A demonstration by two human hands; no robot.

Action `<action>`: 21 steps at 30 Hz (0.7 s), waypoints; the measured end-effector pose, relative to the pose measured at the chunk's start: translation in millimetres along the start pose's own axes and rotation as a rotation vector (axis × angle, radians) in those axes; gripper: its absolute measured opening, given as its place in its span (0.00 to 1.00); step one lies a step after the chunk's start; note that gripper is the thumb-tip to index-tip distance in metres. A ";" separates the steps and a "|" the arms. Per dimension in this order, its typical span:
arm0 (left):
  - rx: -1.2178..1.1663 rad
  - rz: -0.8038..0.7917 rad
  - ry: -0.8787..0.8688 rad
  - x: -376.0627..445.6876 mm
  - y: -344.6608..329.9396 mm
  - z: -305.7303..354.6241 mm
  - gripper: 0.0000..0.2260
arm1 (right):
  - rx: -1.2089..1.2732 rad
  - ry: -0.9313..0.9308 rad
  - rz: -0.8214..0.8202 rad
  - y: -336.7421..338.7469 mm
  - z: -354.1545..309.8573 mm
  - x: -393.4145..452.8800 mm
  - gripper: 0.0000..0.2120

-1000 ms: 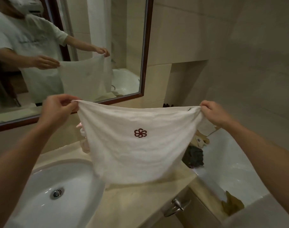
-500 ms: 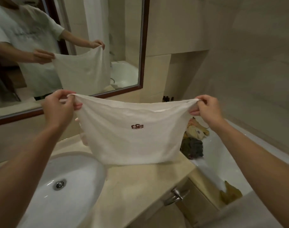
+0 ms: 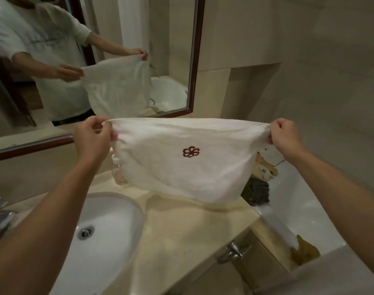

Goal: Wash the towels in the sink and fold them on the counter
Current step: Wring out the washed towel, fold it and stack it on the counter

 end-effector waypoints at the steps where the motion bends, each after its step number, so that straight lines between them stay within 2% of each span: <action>1: 0.027 -0.013 0.014 -0.3 -1.7 0.0 0.05 | -0.019 0.011 -0.010 -1.7 0.9 -1.2 0.13; 5: 0.003 -0.074 -0.002 -3.8 -14.3 10.8 0.06 | 0.037 0.047 0.021 -11.9 -21.8 -12.9 0.13; 7: -0.006 -0.130 -0.009 -9.8 -22.5 23.3 0.07 | 0.063 0.066 -0.048 -17.1 -40.5 -21.7 0.13; 9: -0.028 -0.208 -0.004 -18.4 -32.7 37.8 0.07 | 0.094 0.106 -0.209 -24.2 -61.7 -37.9 0.13; 13: -0.115 -0.431 -0.030 -37.9 -58.3 75.5 0.06 | 0.124 0.288 -0.599 -41.4 -108.0 -72.8 0.24; 14: -0.151 -0.480 -0.035 -41.3 -63.4 84.2 0.06 | 0.142 0.311 -0.701 -45.6 -118.0 -78.4 0.24; 16: -0.198 -0.550 -0.055 -47.5 -72.1 98.4 0.09 | 0.205 0.336 -0.838 -55.4 -131.7 -84.4 0.17; 18: -0.220 -0.568 -0.063 -52.8 -76.9 105.8 0.11 | 0.278 0.324 -0.819 -63.9 -136.8 -85.0 0.12; 21: -0.258 -0.538 -0.045 -58.0 -75.3 99.2 0.16 | 0.297 0.297 -0.742 -71.5 -132.0 -85.2 0.11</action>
Point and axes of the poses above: each hand's wrist, its own x-axis towards the middle knuckle, its own y-axis out of the back of the hand, z = x × y, the point moved 2 cm from there along x, towards the middle knuckle, and after that the axes turned 5 degrees about y, right-handed, at the moved point
